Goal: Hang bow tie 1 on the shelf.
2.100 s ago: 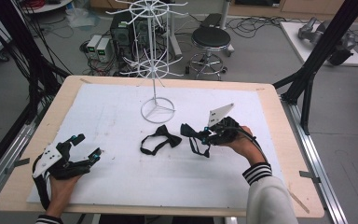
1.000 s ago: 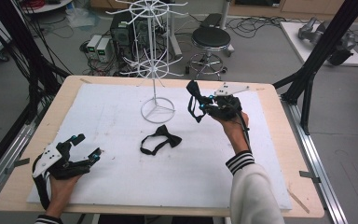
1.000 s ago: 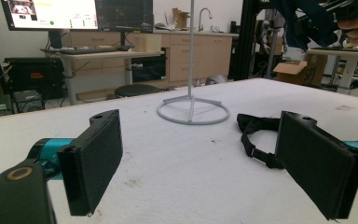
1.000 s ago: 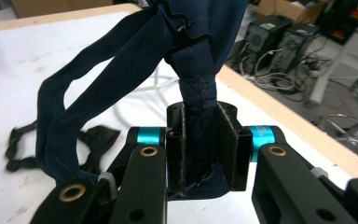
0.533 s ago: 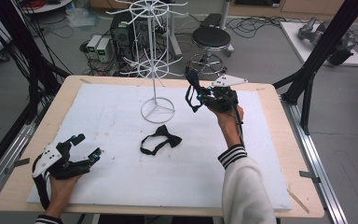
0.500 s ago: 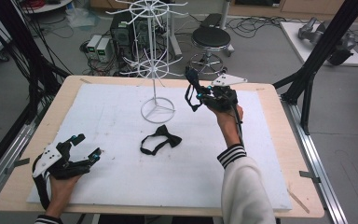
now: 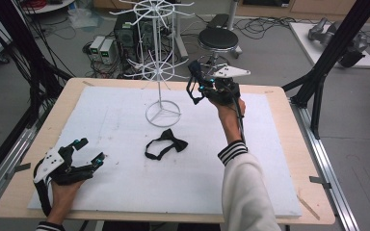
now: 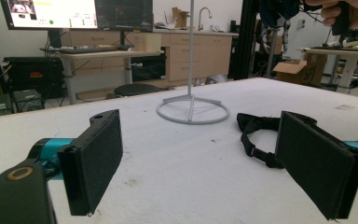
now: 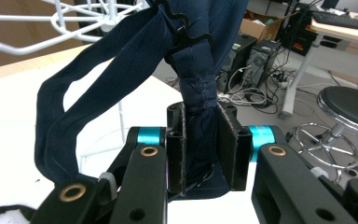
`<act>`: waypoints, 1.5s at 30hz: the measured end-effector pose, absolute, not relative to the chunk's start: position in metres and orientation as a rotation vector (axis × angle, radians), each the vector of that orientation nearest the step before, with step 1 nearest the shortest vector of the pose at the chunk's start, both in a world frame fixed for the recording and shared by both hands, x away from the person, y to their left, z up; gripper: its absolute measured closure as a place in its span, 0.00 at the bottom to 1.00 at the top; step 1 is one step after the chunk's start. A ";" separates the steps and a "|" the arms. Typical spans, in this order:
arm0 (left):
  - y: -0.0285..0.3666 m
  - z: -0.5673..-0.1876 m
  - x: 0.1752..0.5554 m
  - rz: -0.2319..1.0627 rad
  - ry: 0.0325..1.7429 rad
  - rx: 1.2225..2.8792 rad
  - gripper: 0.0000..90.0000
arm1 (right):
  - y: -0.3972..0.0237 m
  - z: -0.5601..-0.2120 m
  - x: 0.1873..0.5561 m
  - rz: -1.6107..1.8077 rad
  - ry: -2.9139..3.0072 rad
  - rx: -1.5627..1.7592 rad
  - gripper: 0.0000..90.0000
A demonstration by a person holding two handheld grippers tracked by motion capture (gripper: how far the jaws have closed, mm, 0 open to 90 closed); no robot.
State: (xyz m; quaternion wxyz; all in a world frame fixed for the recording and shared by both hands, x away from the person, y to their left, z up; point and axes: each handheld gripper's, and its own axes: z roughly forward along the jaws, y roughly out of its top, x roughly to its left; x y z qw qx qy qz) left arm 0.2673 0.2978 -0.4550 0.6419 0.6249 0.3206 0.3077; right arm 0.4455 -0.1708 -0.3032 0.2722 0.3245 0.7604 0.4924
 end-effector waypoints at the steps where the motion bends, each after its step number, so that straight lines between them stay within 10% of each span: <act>1: 0.298 -0.455 0.267 0.701 0.730 1.427 0.17 | -0.171 -0.302 0.447 1.326 2.048 0.873 0.83; 45: 0.298 -0.455 0.267 0.706 0.724 1.428 0.17 | -0.146 -0.311 0.469 1.280 2.085 0.866 0.83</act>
